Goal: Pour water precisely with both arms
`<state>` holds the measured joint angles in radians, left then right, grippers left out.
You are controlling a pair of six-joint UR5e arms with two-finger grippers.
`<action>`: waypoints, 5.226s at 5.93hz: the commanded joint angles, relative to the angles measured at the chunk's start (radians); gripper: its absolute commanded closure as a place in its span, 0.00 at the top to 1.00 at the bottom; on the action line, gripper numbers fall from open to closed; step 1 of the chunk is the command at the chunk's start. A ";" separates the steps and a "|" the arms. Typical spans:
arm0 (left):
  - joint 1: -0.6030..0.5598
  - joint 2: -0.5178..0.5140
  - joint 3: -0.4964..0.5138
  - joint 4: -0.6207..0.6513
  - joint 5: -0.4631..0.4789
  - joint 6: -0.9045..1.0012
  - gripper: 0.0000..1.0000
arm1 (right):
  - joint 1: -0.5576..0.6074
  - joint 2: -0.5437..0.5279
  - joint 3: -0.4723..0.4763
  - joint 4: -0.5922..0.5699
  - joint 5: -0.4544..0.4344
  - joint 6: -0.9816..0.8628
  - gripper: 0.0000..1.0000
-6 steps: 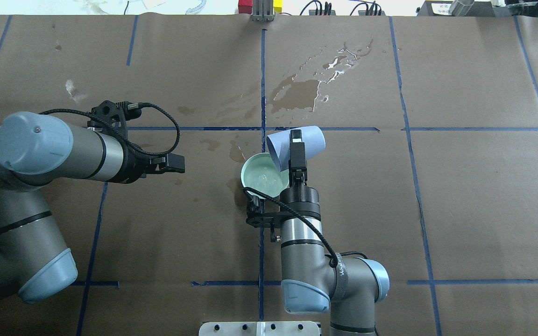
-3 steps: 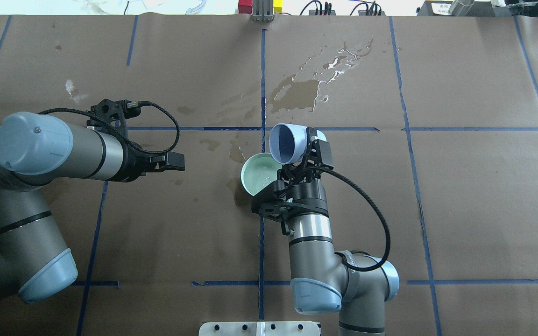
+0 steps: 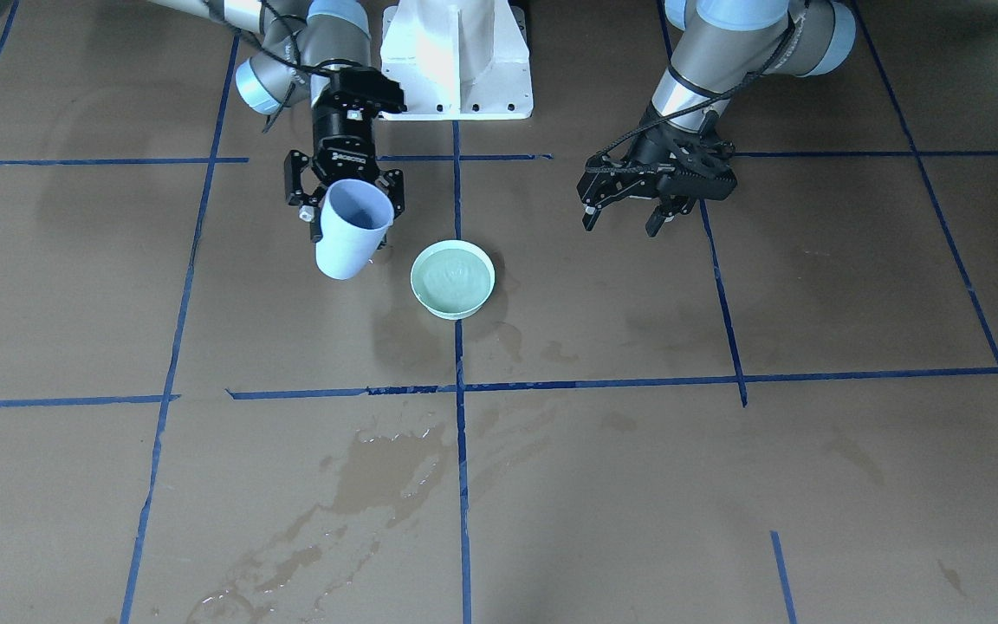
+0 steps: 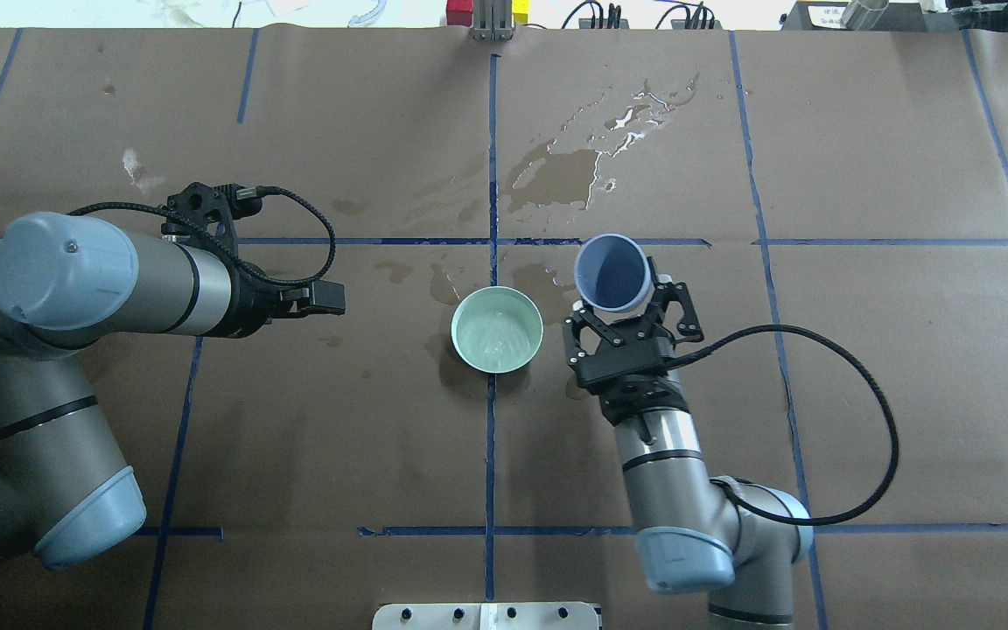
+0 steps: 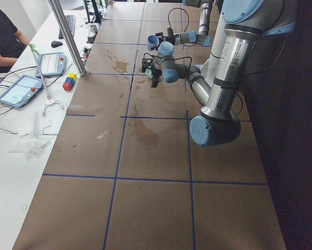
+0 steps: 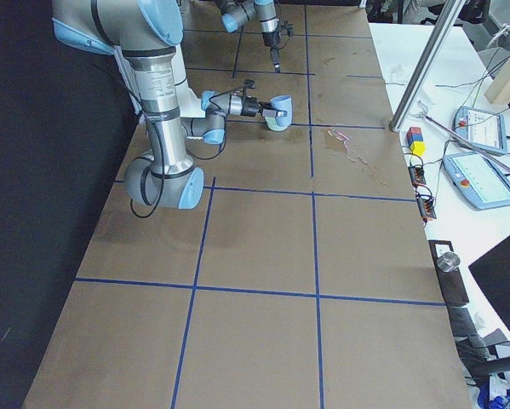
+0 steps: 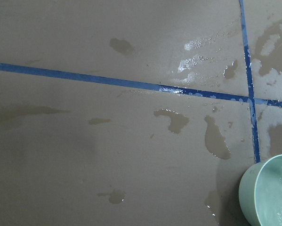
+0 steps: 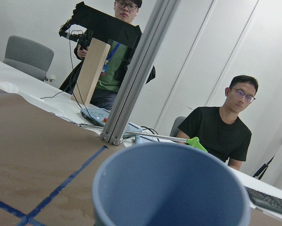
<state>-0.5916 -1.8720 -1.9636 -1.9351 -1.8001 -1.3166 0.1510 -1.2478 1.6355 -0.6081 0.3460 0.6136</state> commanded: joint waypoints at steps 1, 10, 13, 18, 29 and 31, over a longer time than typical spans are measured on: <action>0.003 -0.003 0.000 -0.001 0.001 -0.003 1.00 | -0.001 -0.266 -0.006 0.374 0.053 0.080 0.03; 0.019 -0.009 0.000 0.001 0.010 -0.047 1.00 | 0.013 -0.598 -0.268 0.745 0.116 0.446 0.00; 0.021 -0.009 -0.001 0.001 0.018 -0.049 1.00 | 0.015 -0.587 -0.301 0.746 0.122 0.443 0.17; 0.019 -0.007 -0.005 0.001 0.019 -0.049 1.00 | 0.015 -0.596 -0.301 0.748 0.143 0.416 1.00; 0.083 -0.030 0.003 0.008 0.047 -0.099 1.00 | 0.158 -0.780 -0.052 0.835 0.352 0.299 1.00; 0.099 -0.114 0.070 0.011 0.047 -0.113 1.00 | 0.438 -0.756 -0.049 0.777 0.698 0.262 1.00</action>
<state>-0.4988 -1.9454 -1.9330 -1.9251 -1.7533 -1.4217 0.4503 -2.0166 1.5830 0.2021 0.8729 0.8869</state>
